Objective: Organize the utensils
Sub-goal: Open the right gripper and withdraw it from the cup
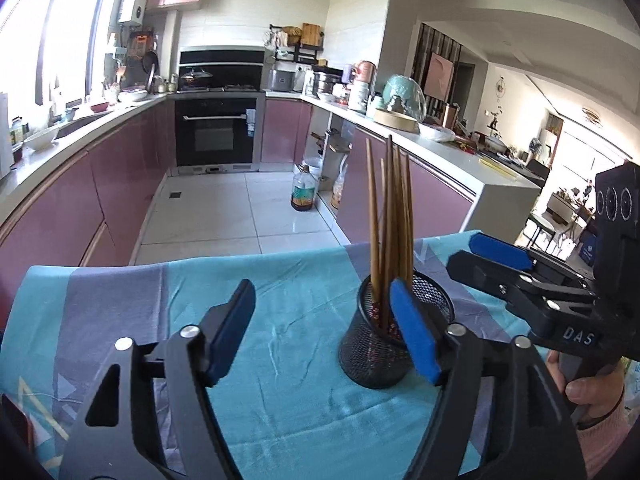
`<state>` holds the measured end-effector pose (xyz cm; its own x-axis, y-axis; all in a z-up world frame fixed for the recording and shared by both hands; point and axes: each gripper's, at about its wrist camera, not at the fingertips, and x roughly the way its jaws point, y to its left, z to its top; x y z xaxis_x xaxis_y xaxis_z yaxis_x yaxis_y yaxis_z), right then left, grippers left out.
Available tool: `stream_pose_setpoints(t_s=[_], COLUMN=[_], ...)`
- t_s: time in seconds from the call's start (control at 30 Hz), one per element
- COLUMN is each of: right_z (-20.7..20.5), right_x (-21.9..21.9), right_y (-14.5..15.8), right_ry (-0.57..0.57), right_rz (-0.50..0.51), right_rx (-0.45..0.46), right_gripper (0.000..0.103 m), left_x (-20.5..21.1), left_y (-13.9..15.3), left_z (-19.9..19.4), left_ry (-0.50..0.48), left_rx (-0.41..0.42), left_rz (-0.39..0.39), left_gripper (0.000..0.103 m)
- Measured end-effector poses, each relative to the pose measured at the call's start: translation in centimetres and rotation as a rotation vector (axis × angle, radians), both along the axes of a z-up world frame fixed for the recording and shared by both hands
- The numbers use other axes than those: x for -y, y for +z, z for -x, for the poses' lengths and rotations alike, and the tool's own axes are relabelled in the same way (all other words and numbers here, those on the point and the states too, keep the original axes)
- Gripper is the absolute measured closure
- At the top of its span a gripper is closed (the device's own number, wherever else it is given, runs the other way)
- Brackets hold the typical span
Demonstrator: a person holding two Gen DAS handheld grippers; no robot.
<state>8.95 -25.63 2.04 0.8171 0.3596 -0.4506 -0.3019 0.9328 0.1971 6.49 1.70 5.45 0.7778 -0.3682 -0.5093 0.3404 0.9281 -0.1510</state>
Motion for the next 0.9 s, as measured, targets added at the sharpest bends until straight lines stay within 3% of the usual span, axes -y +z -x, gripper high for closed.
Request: stream_pose_setpoints(t_s=[0.13,0.2,0.47,0.9], right_z=[1.7,2.4,4.8,6.9], right_x=[-1.3,-1.8,-3.3,-4.5], right_y=[-0.6,-0.8,-1.8,-2.5], right_ry=[-0.013,-0.026,-0.072,-0.115], right_rz=[0.028,0.039,0.060,0.096], right_rx=[0.055,0.085,0.173,0.257], right_gripper=[0.013,0.006,0.006,0.006], left_x=[-2.6,-3.6,-6.6,-7.3], left_y=[0.4,0.6,-0.7,-3.4], left_z=[1.9,2.9,6.3,9.5], left_ry=[0.077,0.103,0.191,0.264], left_rx=[0.078,0.109,0.186,0.271], left_rz=[-0.010,-0.025,-0.011,-0.007], left_gripper=[0.006,0.006,0.006,0.006])
